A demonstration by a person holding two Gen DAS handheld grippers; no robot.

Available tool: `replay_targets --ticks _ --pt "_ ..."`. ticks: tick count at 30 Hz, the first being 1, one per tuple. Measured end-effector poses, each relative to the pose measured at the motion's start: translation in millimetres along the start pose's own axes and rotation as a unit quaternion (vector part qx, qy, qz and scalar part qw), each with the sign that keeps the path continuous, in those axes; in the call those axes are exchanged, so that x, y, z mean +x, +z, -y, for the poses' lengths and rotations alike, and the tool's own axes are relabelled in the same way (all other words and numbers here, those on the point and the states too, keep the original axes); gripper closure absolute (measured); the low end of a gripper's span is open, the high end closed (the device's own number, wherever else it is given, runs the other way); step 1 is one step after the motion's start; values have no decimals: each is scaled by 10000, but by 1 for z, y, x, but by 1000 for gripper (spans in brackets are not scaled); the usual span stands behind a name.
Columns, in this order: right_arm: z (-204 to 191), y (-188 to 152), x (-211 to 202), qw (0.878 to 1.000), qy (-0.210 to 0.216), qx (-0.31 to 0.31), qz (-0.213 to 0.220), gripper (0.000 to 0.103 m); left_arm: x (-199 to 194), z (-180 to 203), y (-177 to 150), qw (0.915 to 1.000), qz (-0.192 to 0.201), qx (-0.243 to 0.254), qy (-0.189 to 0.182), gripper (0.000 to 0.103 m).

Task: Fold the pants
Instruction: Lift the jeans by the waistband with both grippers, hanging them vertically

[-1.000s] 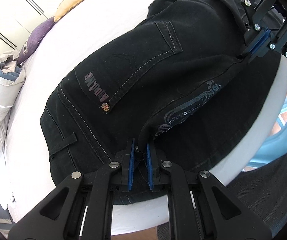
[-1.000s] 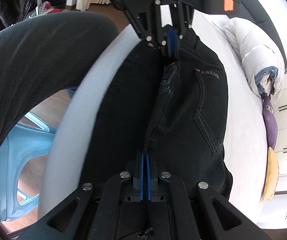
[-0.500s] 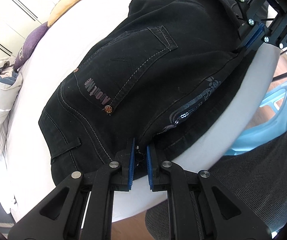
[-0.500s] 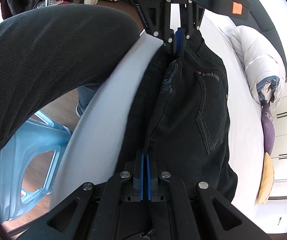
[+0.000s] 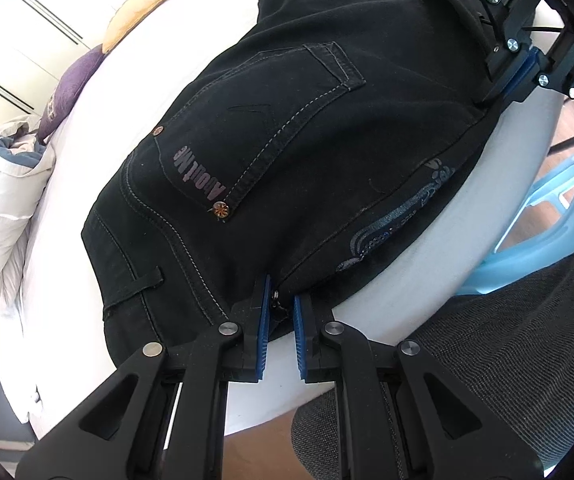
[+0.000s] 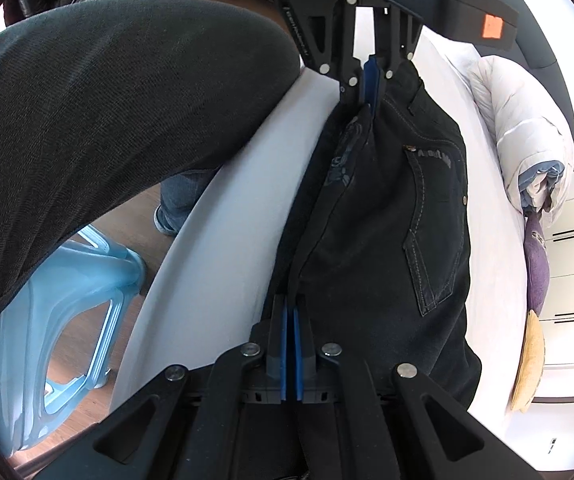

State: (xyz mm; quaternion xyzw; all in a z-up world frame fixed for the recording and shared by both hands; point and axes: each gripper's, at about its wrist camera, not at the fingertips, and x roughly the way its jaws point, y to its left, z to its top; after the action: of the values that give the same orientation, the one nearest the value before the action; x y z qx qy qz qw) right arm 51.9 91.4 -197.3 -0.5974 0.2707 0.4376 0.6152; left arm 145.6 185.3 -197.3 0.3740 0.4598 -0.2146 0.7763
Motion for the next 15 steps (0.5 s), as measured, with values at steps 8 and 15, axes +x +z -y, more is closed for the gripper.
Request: replay_targets --ticks 8,15 --pt "0 4 0 10000 36 82 20 99 7 -13 -2 9999 2 -111 -36 93" --pt "5 1 9 9978 240 607 89 99 21 -21 -6 9985 74 -538 32 88"
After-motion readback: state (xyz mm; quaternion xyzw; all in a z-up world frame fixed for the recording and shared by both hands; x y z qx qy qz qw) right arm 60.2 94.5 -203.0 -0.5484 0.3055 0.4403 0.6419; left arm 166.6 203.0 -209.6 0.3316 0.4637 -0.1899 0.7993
